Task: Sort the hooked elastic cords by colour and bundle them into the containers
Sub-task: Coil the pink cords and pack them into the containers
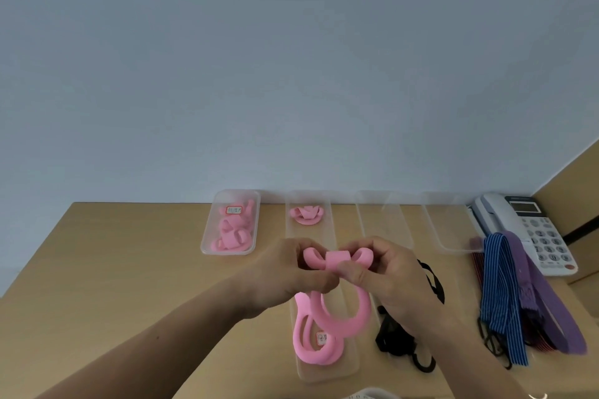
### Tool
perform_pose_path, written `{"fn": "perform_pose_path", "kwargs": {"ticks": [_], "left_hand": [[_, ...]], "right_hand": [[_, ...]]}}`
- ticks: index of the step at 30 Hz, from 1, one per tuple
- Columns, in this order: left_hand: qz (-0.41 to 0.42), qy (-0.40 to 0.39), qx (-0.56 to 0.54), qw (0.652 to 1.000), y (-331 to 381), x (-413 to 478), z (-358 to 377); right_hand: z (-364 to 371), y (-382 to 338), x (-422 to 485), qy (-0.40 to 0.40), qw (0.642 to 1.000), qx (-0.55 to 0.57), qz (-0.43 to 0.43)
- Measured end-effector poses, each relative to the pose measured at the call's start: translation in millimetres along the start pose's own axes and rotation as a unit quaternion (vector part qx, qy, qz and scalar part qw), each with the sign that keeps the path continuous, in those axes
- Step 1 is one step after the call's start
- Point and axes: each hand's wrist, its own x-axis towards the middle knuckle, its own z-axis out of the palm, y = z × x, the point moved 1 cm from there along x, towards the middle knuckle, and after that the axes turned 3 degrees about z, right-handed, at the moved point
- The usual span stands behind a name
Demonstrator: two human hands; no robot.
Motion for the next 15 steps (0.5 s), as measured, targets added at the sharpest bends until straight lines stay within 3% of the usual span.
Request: {"fn": "perform_pose_path", "kwargs": {"ticks": [6,15], "left_hand": [[-0.015,-0.005,-0.074,0.997,2.3,1.2,-0.7],[0.02,0.045,-0.019,0.999,-1.9,6.1,2.8]], "right_hand": [[-3.0,5.3,0.6,-0.008,1.0,-0.015,-0.003],[-5.4,11.3,3.8,-0.02,0.998,-0.045,-0.023]]}}
